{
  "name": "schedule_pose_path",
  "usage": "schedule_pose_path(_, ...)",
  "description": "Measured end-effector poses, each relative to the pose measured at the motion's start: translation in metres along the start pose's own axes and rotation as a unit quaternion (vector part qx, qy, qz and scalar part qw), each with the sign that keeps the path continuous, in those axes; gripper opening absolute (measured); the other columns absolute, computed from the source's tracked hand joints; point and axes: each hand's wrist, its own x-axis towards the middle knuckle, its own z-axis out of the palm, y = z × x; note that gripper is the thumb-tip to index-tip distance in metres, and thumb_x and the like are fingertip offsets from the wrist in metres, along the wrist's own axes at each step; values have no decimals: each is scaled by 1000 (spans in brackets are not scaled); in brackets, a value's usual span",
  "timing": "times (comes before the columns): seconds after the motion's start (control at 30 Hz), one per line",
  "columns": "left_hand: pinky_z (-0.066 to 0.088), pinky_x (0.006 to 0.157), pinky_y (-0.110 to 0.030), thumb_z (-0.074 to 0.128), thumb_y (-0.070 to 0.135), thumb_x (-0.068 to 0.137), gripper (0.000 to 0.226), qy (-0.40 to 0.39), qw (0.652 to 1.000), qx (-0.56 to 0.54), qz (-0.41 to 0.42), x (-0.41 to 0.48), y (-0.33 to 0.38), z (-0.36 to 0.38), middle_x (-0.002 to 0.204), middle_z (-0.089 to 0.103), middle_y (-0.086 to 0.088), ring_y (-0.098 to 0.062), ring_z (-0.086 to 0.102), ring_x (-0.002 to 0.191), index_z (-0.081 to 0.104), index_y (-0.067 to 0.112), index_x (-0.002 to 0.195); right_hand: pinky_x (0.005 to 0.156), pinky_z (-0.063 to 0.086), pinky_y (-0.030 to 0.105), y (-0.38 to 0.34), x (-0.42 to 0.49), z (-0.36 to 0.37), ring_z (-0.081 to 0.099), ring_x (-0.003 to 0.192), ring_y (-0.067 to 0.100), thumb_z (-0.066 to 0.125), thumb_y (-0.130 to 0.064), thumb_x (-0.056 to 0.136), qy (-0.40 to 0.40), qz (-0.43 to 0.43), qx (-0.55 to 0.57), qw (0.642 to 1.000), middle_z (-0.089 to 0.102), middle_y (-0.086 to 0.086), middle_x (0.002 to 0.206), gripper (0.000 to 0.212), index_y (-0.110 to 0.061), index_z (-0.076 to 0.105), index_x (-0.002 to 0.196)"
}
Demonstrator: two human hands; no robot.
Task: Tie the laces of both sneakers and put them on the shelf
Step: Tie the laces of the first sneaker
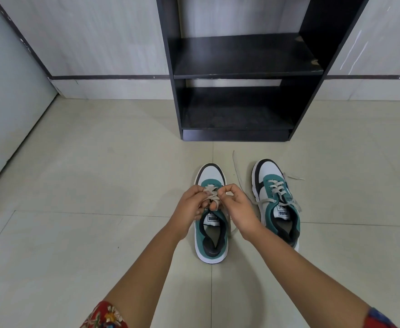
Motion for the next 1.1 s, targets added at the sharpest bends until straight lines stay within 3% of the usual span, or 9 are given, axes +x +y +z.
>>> schedule_pose_path(0.17,39,53,-7,61,6,82,5,79,978,145,130,-4,-6,0,76,59,1,0,53,58,56,7,82,49,41,6,0,11,1,57,53,0,46,-19,97,27,29,-97,994,62,3,69,14,-8,54,96)
schedule_pose_path(0.33,47,73,-16,60,10,84,10,60,850,417,315,-5,-5,-4,91,66,4,-8,58,85,63,14,93,61,49,22,-4,17,5,56,47,11,46,-14,96,12,63,-89,994,57,8,55,15,-7,55,86)
schedule_pose_path(0.4,51,64,-31,61,7,82,5,50,780,515,351,-8,-1,-3,80,68,-5,-21,62,77,61,9,87,56,50,18,-8,16,5,54,46,11,42,-6,95,-2,73,-66,995,54,10,55,17,-7,55,83)
schedule_pose_path(0.5,39,43,-22,75,-1,66,24,74,700,603,376,-6,0,0,61,62,-6,-22,58,56,57,10,79,47,47,11,-12,9,5,52,46,9,40,-8,97,3,79,-19,997,53,7,56,19,-8,52,82)
schedule_pose_path(0.57,41,51,-30,62,3,81,13,88,729,596,324,-7,5,6,74,64,-12,-26,58,65,53,6,90,49,47,10,-11,6,6,51,46,7,38,-12,98,9,64,-5,998,52,5,56,23,-10,48,77)
schedule_pose_path(0.63,44,63,-37,45,10,91,9,94,822,517,221,-8,9,12,85,65,-15,-30,59,75,47,5,97,58,47,15,-8,3,8,50,45,5,38,-19,99,12,49,-6,999,50,3,55,30,-11,47,72)
schedule_pose_path(0.73,44,69,-37,49,12,86,8,100,894,425,99,0,18,13,91,66,-17,-33,61,85,48,6,92,70,45,28,-1,3,12,51,52,10,41,-26,98,15,9,-44,999,53,-2,52,42,-16,52,59)
schedule_pose_path(0.97,35,68,-32,58,11,81,19,91,949,302,-8,-1,29,4,82,56,-8,-22,49,77,45,15,66,59,35,31,4,-10,15,37,57,14,57,-28,91,48,-102,-174,978,40,5,58,45,3,44,61)
schedule_pose_path(1.1,32,56,-27,65,13,80,23,105,966,234,-24,-2,31,-1,72,52,-4,-18,47,67,47,13,66,77,47,25,11,-11,15,56,73,12,67,-26,81,39,-116,-275,954,45,-2,90,27,-5,57,67)
